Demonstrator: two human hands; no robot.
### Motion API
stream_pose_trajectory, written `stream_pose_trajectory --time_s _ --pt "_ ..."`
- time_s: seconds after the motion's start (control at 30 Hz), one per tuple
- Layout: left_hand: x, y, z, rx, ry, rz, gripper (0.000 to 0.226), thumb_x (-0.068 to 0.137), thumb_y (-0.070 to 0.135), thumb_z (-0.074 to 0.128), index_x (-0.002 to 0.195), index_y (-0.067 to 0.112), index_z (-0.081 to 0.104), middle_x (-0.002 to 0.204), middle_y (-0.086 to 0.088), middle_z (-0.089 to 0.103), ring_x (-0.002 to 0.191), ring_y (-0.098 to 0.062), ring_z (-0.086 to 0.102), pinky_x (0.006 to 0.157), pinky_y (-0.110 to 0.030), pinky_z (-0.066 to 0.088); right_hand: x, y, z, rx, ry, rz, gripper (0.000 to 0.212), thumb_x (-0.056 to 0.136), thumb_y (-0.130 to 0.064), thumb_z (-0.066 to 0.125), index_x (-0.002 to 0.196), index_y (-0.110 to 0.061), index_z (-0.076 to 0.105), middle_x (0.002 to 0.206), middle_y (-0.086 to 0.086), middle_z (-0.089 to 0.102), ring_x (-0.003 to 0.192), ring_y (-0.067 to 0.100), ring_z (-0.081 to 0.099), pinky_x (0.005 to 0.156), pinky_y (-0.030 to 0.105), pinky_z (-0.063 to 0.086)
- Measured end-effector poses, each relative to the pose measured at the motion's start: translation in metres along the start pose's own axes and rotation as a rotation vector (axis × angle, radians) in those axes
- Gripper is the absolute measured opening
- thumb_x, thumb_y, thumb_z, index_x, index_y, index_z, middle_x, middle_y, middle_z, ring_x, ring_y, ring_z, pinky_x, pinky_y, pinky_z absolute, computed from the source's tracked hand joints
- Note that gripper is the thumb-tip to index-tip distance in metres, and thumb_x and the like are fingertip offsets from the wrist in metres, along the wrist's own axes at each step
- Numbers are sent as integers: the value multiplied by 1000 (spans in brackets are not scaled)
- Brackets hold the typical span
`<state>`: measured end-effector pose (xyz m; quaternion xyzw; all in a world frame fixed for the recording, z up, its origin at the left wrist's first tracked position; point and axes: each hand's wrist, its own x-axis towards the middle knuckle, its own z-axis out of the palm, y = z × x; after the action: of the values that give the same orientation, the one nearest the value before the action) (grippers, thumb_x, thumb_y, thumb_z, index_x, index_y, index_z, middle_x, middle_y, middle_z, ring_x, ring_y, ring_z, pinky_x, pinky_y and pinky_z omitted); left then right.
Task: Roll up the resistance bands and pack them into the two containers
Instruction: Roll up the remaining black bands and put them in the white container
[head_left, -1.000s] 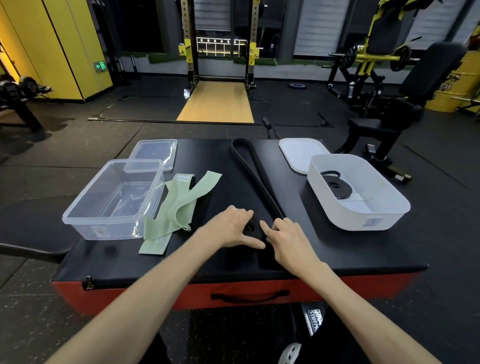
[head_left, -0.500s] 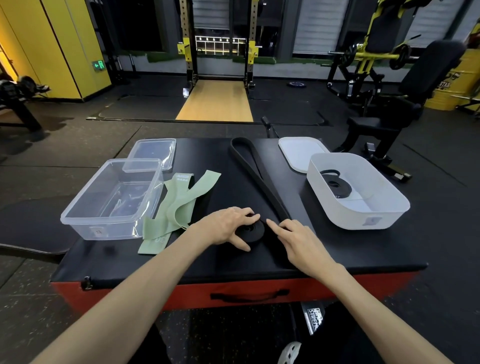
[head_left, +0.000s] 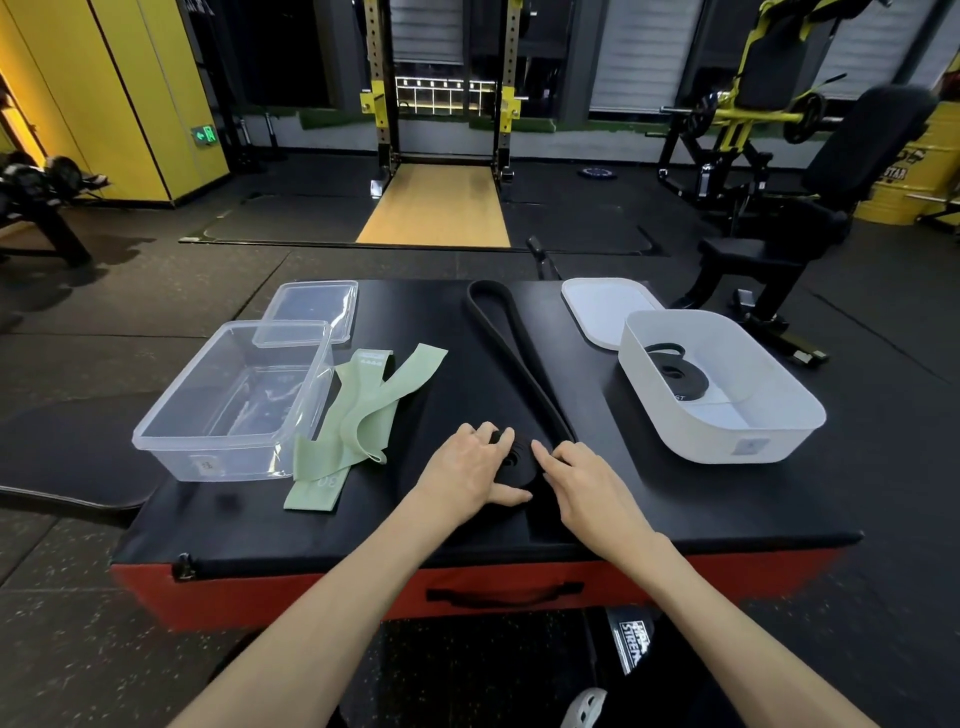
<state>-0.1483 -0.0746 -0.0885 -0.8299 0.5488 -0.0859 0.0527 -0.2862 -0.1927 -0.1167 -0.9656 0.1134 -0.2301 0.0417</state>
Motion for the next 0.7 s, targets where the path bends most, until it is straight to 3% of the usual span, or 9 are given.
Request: stream_pose_trajectory --time_s 0.17,0.33,0.5,0.6,0.7 --pt "-3 8 0 0 12 -75 94 83 70 45 149 10 18 135 -10 44 106 -24 48 97 -30 35 -2 -7 3 -55 5 -6 60 70 4 72 127 -3 57 85 6 56 72 22 52 57 31 49" --pt "-7 8 -4 -147 5 -108 92 81 68 51 149 14 23 135 -6 46 108 -25 47 95 -32 39 1 -7 6 -44 12 12 59 69 5 73 126 -3 58 84 7 56 72 22 53 59 33 51" --pt "-5 -9 -19 -326 -83 73 94 71 68 65 138 9 38 127 -5 48 117 -27 42 100 -38 39 2 -7 5 -43 5 16 63 64 8 74 124 -4 60 84 6 56 71 22 53 57 32 50" --pt "3 -22 -28 -354 -205 264 99 73 56 72 148 10 26 147 -5 33 133 -25 31 111 -35 28 2 -6 3 -75 15 5 65 60 8 75 122 -6 61 83 2 56 70 20 53 56 26 37" --pt "11 -26 -22 -370 -196 330 91 78 52 70 148 13 29 141 -2 40 125 -22 40 106 -31 31 1 -2 1 -83 6 -23 68 60 6 74 125 -11 60 86 -1 57 72 20 54 61 25 32"
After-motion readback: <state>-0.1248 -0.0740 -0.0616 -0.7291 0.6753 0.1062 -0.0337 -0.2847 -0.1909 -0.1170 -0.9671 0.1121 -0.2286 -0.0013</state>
